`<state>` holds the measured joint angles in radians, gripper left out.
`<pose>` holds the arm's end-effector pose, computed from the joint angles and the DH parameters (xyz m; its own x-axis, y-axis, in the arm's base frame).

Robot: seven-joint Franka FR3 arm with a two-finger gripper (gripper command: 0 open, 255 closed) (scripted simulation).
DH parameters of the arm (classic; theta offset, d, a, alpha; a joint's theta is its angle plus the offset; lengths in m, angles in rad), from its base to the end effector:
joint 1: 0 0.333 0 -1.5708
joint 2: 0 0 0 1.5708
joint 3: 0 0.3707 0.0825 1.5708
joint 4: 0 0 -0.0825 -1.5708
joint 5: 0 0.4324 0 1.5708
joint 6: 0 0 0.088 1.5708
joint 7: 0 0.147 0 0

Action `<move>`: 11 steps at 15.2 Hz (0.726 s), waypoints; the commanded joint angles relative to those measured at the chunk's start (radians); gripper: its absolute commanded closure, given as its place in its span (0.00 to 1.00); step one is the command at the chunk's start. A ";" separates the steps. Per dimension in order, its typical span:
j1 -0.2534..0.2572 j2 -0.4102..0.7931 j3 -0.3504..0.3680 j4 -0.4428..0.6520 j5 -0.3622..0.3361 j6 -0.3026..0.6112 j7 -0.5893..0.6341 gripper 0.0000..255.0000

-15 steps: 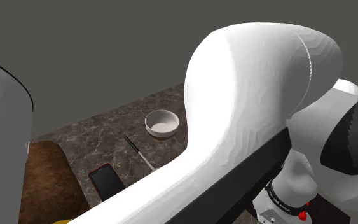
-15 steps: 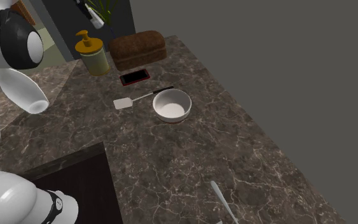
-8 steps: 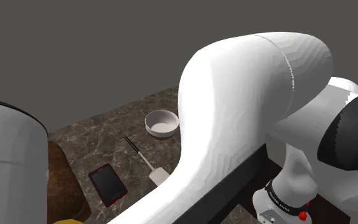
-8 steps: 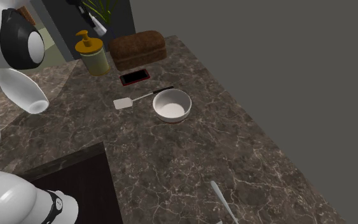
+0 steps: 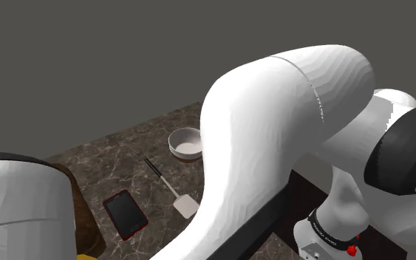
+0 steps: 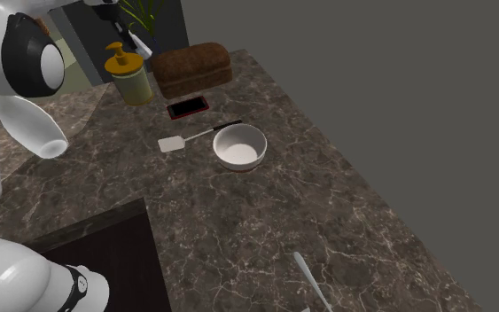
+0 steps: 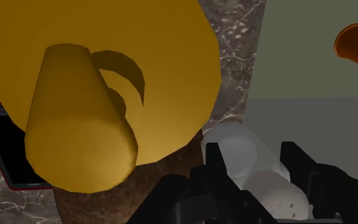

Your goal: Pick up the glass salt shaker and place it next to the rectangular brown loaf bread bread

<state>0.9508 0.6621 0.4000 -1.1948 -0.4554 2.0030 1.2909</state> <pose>0.3107 0.7819 0.4284 0.9659 0.0922 0.2419 0.1243 -0.9849 -0.1209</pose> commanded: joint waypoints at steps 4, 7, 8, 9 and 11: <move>-0.008 0.006 -0.005 -0.058 -0.010 0.061 0.018 1.00; -0.009 0.015 -0.009 -0.083 -0.018 0.094 0.029 1.00; -0.010 0.018 -0.011 -0.091 -0.021 0.105 0.032 1.00; -0.010 0.022 -0.012 -0.098 -0.024 0.115 0.036 1.00; -0.009 0.030 -0.018 -0.112 -0.028 0.136 0.042 1.00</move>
<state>0.9390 0.6680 0.3886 -1.3008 -0.4825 2.1741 1.3304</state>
